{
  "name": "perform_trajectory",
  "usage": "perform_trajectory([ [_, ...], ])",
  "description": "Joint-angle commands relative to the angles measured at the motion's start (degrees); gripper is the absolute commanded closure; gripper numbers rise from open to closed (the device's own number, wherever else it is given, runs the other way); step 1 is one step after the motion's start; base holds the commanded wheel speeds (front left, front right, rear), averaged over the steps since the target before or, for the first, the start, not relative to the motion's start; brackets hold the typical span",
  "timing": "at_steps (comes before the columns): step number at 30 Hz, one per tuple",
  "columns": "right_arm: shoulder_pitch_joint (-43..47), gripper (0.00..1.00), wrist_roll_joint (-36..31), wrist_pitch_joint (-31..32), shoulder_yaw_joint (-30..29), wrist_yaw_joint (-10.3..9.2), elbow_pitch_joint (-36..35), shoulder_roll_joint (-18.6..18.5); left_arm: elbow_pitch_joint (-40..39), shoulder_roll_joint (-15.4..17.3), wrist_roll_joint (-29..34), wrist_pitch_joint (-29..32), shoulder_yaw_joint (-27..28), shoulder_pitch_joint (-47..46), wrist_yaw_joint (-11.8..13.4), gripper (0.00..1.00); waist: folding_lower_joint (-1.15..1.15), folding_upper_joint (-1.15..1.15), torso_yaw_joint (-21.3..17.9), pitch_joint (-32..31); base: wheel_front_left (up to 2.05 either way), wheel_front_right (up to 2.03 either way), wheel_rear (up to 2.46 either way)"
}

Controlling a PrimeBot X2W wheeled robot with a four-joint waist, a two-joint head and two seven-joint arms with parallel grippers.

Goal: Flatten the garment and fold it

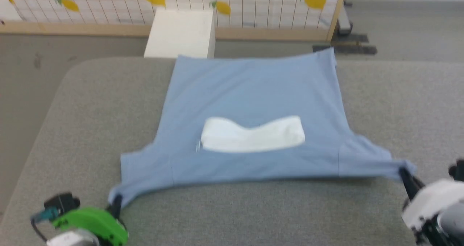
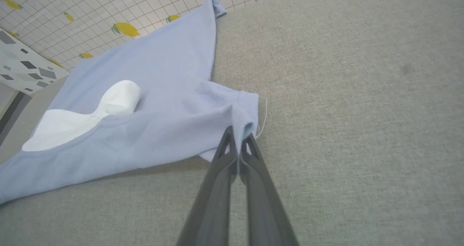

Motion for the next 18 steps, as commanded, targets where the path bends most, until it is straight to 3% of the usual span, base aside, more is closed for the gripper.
perform_trajectory([
  [1,2.4,1.00,0.9,1.0,-0.7,-0.08,-1.2,-0.3,-1.7,0.6,-1.2,1.4,0.5,3.1,1.6,1.00,0.01,0.22,0.0,-3.7,0.00,0.00,0.00],
  [10,13.2,1.00,2.2,9.5,-3.0,-0.08,-8.4,-0.2,-16.3,4.2,-3.0,11.8,0.3,17.2,10.6,1.00,0.01,0.22,-0.7,-4.8,0.00,0.00,0.00],
  [13,14.8,1.00,0.5,13.0,-2.4,-0.08,-10.9,-0.8,-20.6,7.0,-0.1,13.5,-0.8,19.6,13.5,1.00,0.01,0.22,-0.9,-4.6,0.00,0.00,0.00],
  [18,12.8,1.00,-4.2,19.6,2.5,-0.08,-12.8,-3.3,-24.6,10.5,4.9,15.6,-4.1,19.3,15.0,1.00,0.01,0.22,-1.4,-3.8,0.00,0.00,0.00],
])
